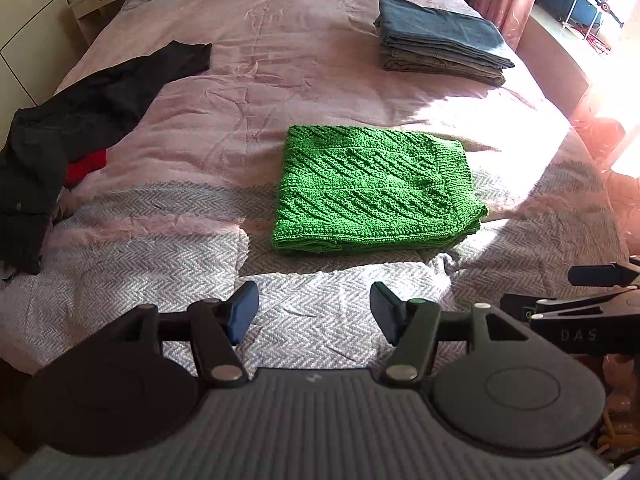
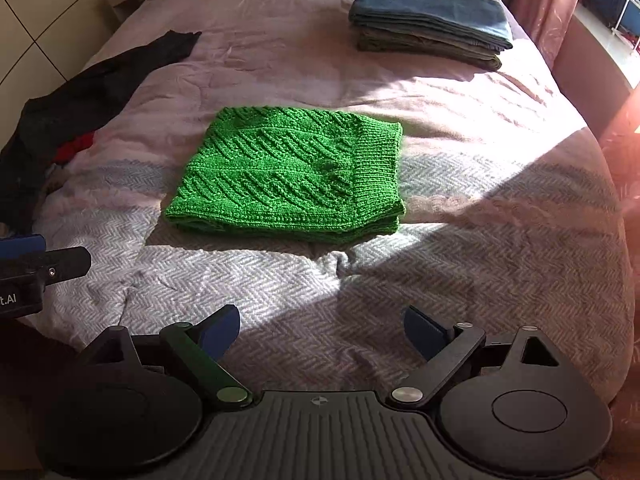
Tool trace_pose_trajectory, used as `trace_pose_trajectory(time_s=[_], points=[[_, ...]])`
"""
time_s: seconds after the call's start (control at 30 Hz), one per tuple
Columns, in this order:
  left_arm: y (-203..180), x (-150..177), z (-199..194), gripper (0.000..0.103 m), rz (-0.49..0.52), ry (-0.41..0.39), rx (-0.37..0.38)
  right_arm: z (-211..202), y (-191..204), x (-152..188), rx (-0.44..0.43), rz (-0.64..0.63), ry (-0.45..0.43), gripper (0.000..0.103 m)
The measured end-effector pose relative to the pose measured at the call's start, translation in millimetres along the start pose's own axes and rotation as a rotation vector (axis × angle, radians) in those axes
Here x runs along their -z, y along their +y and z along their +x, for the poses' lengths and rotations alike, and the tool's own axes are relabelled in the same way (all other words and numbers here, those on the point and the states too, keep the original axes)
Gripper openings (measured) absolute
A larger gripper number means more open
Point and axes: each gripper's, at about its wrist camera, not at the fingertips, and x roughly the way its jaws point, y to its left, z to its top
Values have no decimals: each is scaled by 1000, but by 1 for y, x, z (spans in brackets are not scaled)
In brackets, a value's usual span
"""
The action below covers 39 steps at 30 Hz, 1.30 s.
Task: Fold clothes
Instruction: 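Move both open grippers back to the edge of the folded vest, then grasp the folded vest edge with both grippers and lift it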
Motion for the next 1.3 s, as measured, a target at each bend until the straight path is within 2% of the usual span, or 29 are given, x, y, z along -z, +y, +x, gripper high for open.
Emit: trace_pose_trajectory(time_s=[0.23, 0.6, 0.83, 1.03, 1.3], points=[[11, -21, 21, 58, 7, 39, 20, 14, 10, -14, 9, -2, 40, 92], [41, -74, 71, 58, 58, 67, 65, 43, 24, -61, 40, 49, 62, 92], [58, -93, 107, 58, 47, 69, 168, 62, 13, -73, 54, 123, 37, 92], [85, -89, 155, 58, -52, 99, 261, 79, -31, -67, 17, 222, -6, 92], [109, -82, 233, 58, -267, 123, 436, 122, -99, -79, -113, 329, -80, 92]])
